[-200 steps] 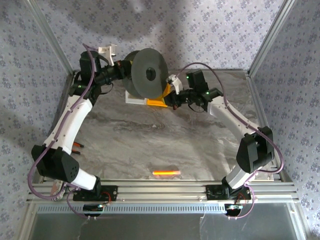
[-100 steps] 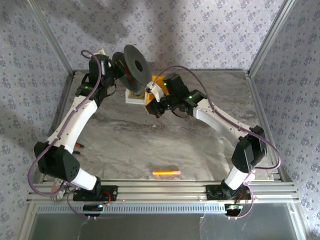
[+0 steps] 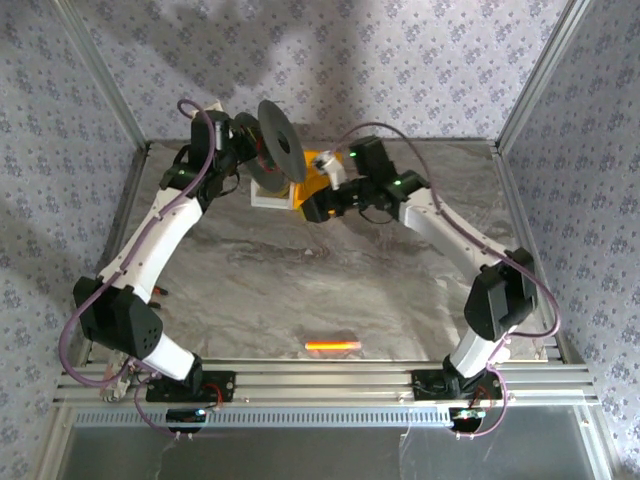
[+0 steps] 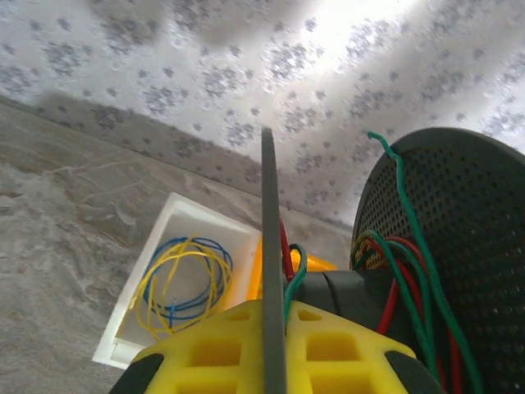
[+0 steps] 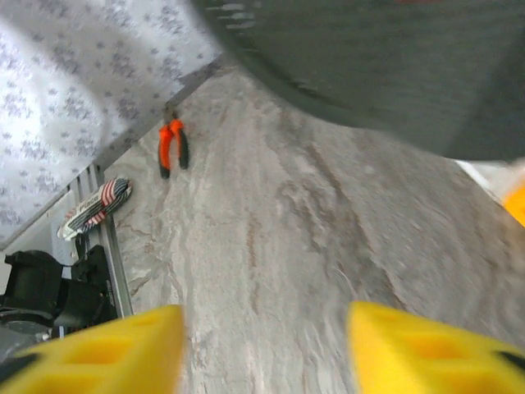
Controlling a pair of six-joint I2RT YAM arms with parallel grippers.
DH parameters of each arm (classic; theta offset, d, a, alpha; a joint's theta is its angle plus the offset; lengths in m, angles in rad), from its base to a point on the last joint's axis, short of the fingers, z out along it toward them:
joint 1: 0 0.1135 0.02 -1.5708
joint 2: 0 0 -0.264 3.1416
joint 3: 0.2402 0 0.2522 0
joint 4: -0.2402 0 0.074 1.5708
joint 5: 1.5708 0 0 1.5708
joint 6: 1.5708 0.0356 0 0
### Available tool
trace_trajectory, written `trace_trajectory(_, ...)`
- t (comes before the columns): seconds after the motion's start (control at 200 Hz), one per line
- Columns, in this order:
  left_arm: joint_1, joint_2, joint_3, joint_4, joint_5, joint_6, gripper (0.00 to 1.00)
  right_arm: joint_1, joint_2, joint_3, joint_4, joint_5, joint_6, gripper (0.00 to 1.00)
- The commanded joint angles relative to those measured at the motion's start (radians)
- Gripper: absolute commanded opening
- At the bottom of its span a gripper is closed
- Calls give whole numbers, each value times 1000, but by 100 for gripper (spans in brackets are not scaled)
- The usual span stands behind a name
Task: Wrap the cables
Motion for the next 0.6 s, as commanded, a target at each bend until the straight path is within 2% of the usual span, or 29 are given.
trace_trajectory(0.0, 21, 10, 79, 59, 376, 164, 0, -105, -102, -18, 9, -129, 52, 100)
trace_trajectory(0.075, 11, 31, 103, -24, 615, 323, 0, -169, -126, 0, -35, -152, 48, 100)
trace_trajectory(0.155, -26, 17, 104, -135, 703, 503, 0, -238, -146, 1, -23, -178, 91, 100)
trace_trajectory(0.275, -46, -63, 7, -102, 744, 625, 0, -332, -161, -46, 97, -253, 196, 100)
trace_trajectory(0.4, -46, -103, -31, -91, 772, 677, 0, -365, -111, -18, 99, -318, 288, 100)
trace_trajectory(0.465, -46, -102, -23, -101, 784, 683, 0, -362, -85, -27, 136, -402, 308, 100)
trace_trajectory(0.595, -46, -93, -11, -108, 791, 683, 0, -324, -72, -27, 107, -447, 245, 100)
